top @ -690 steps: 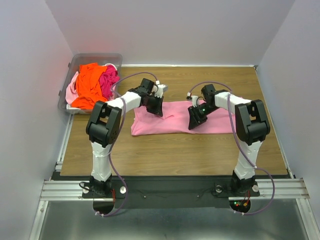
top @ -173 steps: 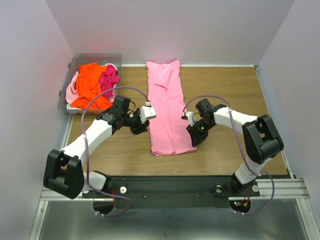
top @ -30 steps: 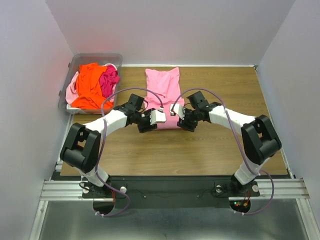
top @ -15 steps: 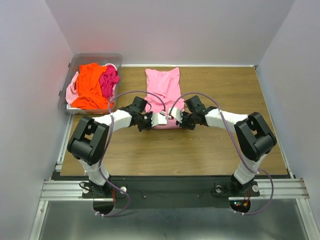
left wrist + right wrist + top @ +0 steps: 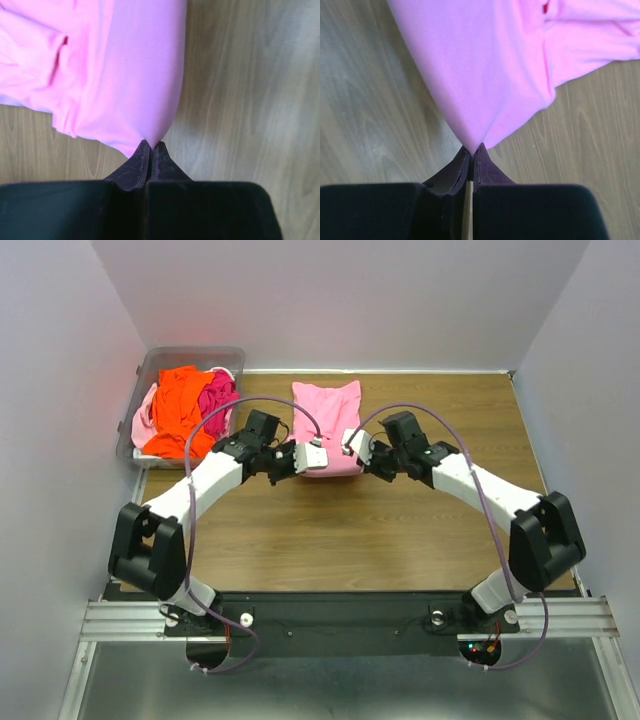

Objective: Fold and stack the t-shirts
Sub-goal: Fold the tshirt

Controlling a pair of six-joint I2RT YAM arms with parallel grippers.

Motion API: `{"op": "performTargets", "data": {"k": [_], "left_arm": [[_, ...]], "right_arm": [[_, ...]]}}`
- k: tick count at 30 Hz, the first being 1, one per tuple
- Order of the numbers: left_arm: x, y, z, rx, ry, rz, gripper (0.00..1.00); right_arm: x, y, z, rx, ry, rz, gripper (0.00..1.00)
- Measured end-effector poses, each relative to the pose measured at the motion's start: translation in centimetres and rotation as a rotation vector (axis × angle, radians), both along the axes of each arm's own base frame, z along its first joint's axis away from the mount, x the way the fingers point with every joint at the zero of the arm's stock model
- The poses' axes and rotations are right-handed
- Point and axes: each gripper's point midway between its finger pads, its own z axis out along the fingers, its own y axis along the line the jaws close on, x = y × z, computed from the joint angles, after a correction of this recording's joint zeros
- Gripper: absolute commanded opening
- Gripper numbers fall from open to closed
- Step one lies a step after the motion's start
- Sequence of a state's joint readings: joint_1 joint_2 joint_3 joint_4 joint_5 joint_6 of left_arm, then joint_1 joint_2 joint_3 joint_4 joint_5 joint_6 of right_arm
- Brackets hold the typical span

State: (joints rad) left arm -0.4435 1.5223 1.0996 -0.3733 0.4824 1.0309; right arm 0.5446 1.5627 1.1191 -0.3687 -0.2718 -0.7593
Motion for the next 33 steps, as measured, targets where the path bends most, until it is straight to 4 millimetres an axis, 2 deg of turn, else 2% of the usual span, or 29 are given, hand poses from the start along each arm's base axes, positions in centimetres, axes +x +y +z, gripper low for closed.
{"op": "performTargets", "data": {"k": [3, 6, 8, 12, 14, 16, 18, 22, 25, 29, 32, 33], "left_arm": [[-1.8, -0.2, 2.0, -0.02, -0.012, -0.037, 0.0], [-4.8, -0.8, 2.9, -0.032, 0.004, -0.093, 0.0], [-7.4, -1.1, 3.3, -0.039, 0.03, -0.137, 0.0], [-12.8, -1.6, 4.7, -0.077, 0.084, -0.224, 0.0], [-14.9, -1.4, 5.5, -0.104, 0.114, -0.247, 0.0], [-16.3, -1.2, 6.3, -0.13, 0.134, -0.255, 0.0], [-17.1, -1.0, 6.8, -0.142, 0.162, -0.252, 0.0], [-16.7, -1.2, 7.2, -0.125, 0.195, -0.235, 0.0], [-14.9, -1.7, 7.5, -0.106, 0.217, -0.206, 0.0], [-10.6, -1.5, 7.1, -0.091, 0.23, -0.149, 0.0], [-5.9, -0.8, 5.5, -0.072, 0.264, -0.092, 0.01], [-4.9, -0.7, 5.1, -0.073, 0.271, -0.086, 0.01]], "right_arm": [[-1.6, -0.5, 2.0, 0.02, 0.004, 0.012, 0.01], [-4.0, -0.9, 3.5, 0.036, 0.032, 0.034, 0.01], [-6.0, -1.2, 4.0, 0.043, 0.058, 0.053, 0.01], [-12.1, -1.6, 4.8, 0.058, 0.141, 0.121, 0.01], [-14.4, -1.6, 5.0, 0.065, 0.177, 0.146, 0.01], [-16.5, -1.7, 5.3, 0.077, 0.217, 0.173, 0.01], [-17.2, -1.9, 5.7, 0.086, 0.229, 0.17, 0.01], [-16.7, -1.9, 5.4, 0.049, 0.261, 0.148, 0.01], [-14.9, -1.5, 5.2, 0.022, 0.269, 0.134, 0.01], [-11.3, -1.6, 4.5, -0.001, 0.285, 0.103, 0.01], [-8.1, -2.3, 3.2, -0.006, 0.303, 0.076, 0.01], [-7.2, -2.5, 2.9, -0.007, 0.314, 0.07, 0.01]]}}
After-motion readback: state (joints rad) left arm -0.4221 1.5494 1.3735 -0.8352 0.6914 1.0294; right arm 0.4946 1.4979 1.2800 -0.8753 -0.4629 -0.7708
